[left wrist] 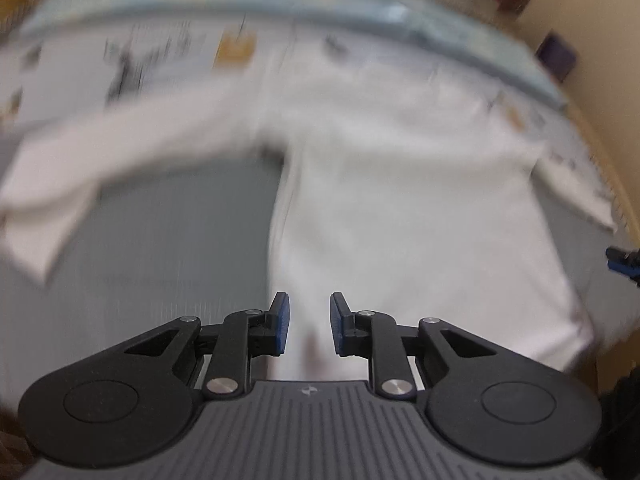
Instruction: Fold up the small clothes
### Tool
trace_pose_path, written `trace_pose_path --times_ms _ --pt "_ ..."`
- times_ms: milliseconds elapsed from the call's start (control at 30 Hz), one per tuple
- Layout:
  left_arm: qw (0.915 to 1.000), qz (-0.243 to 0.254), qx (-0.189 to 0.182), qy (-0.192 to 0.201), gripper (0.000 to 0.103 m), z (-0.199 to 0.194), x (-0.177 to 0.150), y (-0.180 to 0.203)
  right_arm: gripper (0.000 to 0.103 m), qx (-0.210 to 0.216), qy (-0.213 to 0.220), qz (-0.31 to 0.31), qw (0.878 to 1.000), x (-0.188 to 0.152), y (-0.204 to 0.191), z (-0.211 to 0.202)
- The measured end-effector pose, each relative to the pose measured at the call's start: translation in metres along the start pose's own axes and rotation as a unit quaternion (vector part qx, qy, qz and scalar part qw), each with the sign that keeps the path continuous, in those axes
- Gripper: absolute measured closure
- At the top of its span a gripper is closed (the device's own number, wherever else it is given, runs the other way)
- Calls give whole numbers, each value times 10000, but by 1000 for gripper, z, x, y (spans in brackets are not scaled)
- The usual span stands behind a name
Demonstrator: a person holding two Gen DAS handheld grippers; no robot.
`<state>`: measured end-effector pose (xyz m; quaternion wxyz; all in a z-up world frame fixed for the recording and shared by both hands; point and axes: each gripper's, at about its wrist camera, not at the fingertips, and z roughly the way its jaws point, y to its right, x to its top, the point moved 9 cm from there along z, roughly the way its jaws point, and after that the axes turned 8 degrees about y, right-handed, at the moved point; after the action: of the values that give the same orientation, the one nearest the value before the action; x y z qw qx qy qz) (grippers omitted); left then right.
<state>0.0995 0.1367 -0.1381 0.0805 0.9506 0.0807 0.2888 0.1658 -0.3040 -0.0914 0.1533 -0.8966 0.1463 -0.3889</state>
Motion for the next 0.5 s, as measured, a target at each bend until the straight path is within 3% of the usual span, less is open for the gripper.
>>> trace_pose_path --times_ms 100,167,333,400,433,467,500 --pt "9989 59 15 -464 80 9 -26 -9 74 -501 -623 -208 9966 -45 17 19" --pt "9969 20 51 -789 79 14 -43 -17 74 -741 -782 -320 9937 -58 30 28" --pt "9934 7 25 -1147 79 17 -68 -28 74 -925 -1417 -417 9847 -98 55 42" --pt "9918 60 45 -1274 79 19 -75 -29 76 -853 -1362 -557 9854 -102 53 39" --pt "9914 147 41 -1300 79 19 -80 -26 80 -825 -1365 -679 9849 -103 51 37" --pt "9913 252 21 -1295 80 18 -80 -22 97 -818 -1383 -709 9845 -104 50 35" --pt "9912 354 7 -1276 83 18 -81 -18 98 -769 -1420 -627 9849 -105 51 33"
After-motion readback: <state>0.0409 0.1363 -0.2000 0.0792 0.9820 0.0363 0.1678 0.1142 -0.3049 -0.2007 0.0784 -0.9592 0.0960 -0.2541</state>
